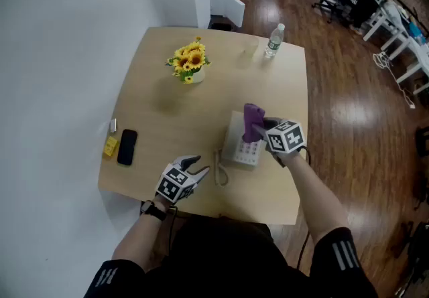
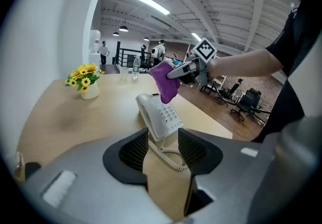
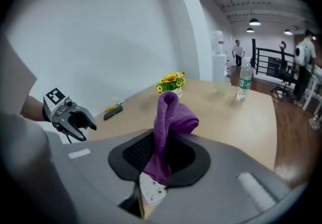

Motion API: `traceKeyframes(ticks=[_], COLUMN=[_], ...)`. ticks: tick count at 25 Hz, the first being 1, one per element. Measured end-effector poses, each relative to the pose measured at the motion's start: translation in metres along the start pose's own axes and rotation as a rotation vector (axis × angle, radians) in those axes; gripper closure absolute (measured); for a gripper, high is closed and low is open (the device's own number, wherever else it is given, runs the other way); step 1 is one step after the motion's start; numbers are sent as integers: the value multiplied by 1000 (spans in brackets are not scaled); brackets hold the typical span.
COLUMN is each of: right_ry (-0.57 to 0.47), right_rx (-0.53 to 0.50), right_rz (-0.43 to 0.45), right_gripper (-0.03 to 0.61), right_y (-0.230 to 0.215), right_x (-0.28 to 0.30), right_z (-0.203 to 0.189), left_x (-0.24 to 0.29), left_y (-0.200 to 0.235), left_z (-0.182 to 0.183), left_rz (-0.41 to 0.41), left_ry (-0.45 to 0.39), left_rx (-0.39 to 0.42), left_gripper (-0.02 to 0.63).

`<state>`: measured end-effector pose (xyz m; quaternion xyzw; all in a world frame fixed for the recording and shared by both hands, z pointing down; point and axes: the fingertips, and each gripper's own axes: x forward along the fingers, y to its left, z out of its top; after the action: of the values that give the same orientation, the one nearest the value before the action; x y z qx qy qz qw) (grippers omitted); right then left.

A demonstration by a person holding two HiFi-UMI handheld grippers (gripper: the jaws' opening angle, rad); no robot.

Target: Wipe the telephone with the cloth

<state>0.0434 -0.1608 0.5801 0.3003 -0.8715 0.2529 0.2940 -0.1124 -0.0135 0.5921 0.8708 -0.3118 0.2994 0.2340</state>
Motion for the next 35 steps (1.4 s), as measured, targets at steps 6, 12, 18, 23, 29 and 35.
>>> traceKeyframes(ticks=[6,12,18,23,29,35], right_ry=[200,358,395,387,384,454], right_rx=[-256,-361,-495,-550,-532,-610], right_rz=[-51,-43,14,37,80,137], right_gripper=[505,505,508,509,511,511], right_y=[-25,-27,9,36,64,96], right_x=[49,90,103,98,90,87], right_z=[20,6,-12,-38,-75,-124], left_x=[11,12,11,15,18,24], left_y=[8,13,24,30,44,49], left_z=[12,11,8,12,19,29], left_rz=[9,18,39,39,55,58], left_ry=[-11,-6,-19,-36,-32,-26], left_rx=[-6,-29,-51,-64,-48,-36], left_gripper=[433,433,433,433,433,433])
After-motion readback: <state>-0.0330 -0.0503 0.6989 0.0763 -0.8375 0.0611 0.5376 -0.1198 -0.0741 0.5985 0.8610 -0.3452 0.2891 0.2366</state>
